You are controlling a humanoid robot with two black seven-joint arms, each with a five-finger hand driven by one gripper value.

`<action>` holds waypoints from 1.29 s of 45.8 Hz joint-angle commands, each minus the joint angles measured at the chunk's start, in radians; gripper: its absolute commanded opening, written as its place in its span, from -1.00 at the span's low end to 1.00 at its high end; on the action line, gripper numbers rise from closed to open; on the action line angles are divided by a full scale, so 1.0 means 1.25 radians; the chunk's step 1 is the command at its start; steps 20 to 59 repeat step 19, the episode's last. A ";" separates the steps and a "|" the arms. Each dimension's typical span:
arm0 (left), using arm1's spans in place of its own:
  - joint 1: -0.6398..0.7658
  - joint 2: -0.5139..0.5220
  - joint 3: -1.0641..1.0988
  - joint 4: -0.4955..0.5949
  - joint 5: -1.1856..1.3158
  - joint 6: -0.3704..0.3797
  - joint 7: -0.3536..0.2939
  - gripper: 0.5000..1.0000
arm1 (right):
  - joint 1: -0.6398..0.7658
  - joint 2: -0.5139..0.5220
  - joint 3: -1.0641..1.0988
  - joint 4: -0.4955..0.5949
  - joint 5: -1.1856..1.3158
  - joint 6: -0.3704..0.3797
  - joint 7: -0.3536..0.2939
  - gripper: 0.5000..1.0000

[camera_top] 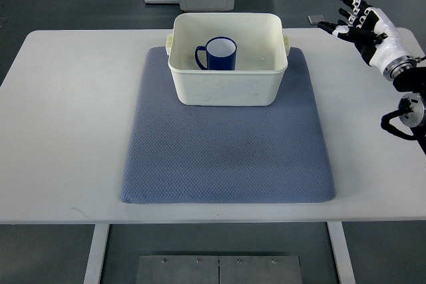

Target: Place cup in box with right hand

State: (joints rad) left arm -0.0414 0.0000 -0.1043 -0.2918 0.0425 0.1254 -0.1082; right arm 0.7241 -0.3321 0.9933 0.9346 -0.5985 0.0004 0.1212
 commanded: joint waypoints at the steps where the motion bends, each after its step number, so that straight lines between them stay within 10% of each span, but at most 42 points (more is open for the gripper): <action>1: 0.000 0.000 0.000 0.000 0.000 -0.001 0.001 1.00 | -0.007 0.010 0.015 -0.030 0.000 0.000 0.001 1.00; 59: 0.000 0.000 0.000 0.000 0.000 -0.001 0.001 1.00 | -0.047 0.073 0.042 -0.075 0.004 0.000 0.001 1.00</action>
